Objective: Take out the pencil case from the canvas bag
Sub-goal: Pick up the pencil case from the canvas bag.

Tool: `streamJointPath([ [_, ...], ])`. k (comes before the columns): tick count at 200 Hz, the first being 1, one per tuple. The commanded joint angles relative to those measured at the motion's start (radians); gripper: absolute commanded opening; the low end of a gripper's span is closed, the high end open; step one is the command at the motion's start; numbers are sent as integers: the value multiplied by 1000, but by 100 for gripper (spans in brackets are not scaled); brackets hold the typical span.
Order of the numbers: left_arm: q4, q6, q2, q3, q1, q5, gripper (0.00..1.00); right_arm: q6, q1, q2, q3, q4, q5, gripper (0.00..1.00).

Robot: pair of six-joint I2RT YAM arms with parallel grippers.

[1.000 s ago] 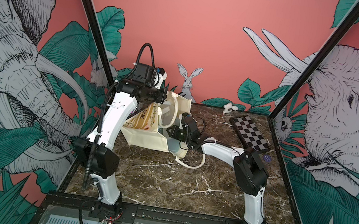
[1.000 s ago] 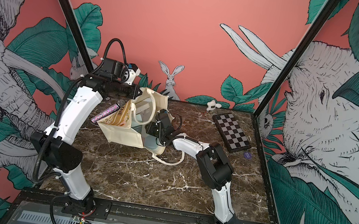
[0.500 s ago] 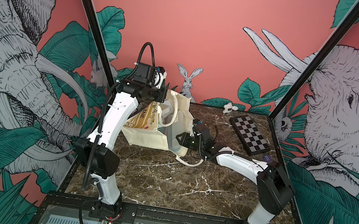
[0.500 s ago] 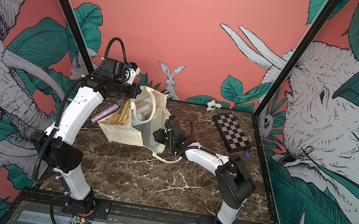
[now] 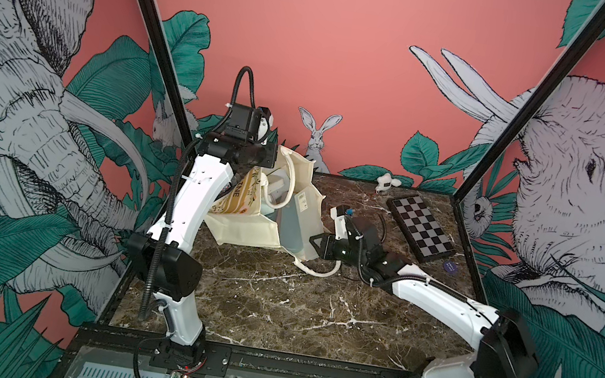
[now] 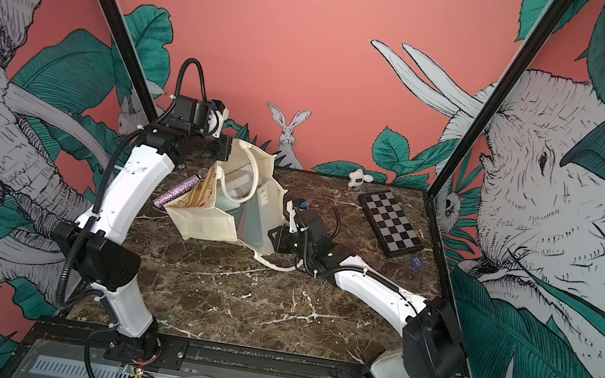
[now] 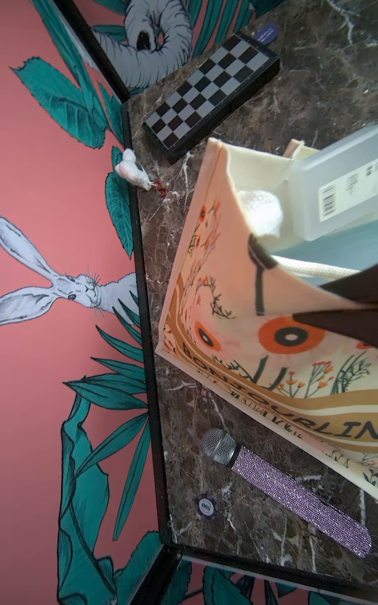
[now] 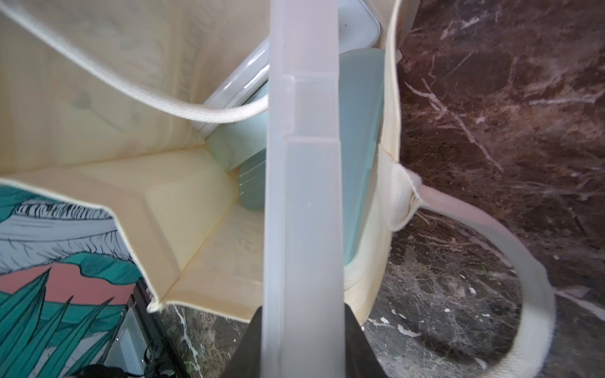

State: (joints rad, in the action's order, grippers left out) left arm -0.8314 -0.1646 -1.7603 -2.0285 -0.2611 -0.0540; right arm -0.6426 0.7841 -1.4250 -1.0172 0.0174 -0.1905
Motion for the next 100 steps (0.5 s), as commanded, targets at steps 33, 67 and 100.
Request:
streamJointPath([
  [33, 89, -88, 101, 82, 5, 186, 0, 185, -39, 192, 14, 170, 133, 15],
  [67, 81, -117, 145, 110, 5, 221, 0, 225, -120, 226, -10, 310, 236, 14],
  [100, 86, -121, 162, 123, 5, 208, 0, 267, -187, 145, -109, 478, 317, 14],
])
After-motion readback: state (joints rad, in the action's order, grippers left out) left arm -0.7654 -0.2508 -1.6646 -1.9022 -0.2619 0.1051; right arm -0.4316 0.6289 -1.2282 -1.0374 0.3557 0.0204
